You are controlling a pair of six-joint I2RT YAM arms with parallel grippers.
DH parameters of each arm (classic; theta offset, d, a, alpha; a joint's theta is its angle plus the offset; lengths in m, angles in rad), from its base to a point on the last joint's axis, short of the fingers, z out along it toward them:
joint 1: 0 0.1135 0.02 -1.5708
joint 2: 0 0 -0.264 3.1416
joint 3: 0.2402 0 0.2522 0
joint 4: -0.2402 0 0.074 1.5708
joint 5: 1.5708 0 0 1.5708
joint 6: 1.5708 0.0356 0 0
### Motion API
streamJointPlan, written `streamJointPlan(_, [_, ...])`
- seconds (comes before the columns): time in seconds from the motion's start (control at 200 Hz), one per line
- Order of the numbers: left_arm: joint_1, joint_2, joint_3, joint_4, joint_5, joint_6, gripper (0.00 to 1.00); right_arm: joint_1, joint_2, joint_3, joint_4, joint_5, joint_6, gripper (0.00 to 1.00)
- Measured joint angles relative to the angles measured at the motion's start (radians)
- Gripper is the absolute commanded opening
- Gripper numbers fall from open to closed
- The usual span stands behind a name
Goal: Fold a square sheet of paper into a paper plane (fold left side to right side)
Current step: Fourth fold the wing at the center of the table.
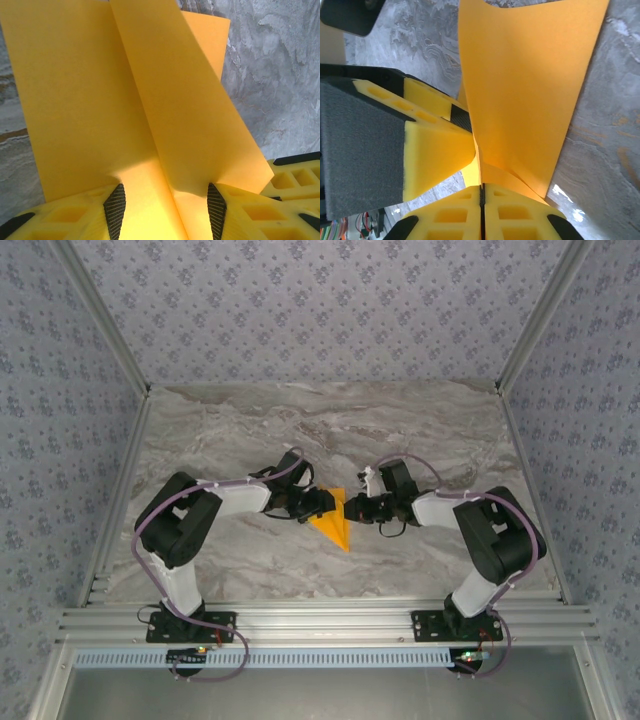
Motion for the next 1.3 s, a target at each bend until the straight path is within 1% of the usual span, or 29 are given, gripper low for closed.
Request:
streamJointPlan(0.535, [0.0,0.0,0.0,0.0,0.0,0.0,0.5,0.004,0.067,0.037,-0.086,0.065,-0.046,0.1])
streamJointPlan(0.894, [0.0,-0.002,0.008,-0.018,-0.003,0.015,0.5,0.017,0.077,0.072,-0.142,0.09,-0.08,0.09])
streamJointPlan(0.994, [-0.003,-0.011,0.017,-0.058,-0.019,0.027,0.45,0.022,0.077,0.082,-0.161,0.105,-0.091,0.09])
streamJointPlan(1.154, [-0.004,-0.034,0.056,-0.122,-0.034,0.053,0.3,0.029,0.077,0.092,-0.182,0.119,-0.106,0.09])
streamJointPlan(1.304, [-0.004,-0.035,0.113,-0.137,-0.03,0.071,0.24,0.032,0.077,0.098,-0.194,0.127,-0.11,0.09])
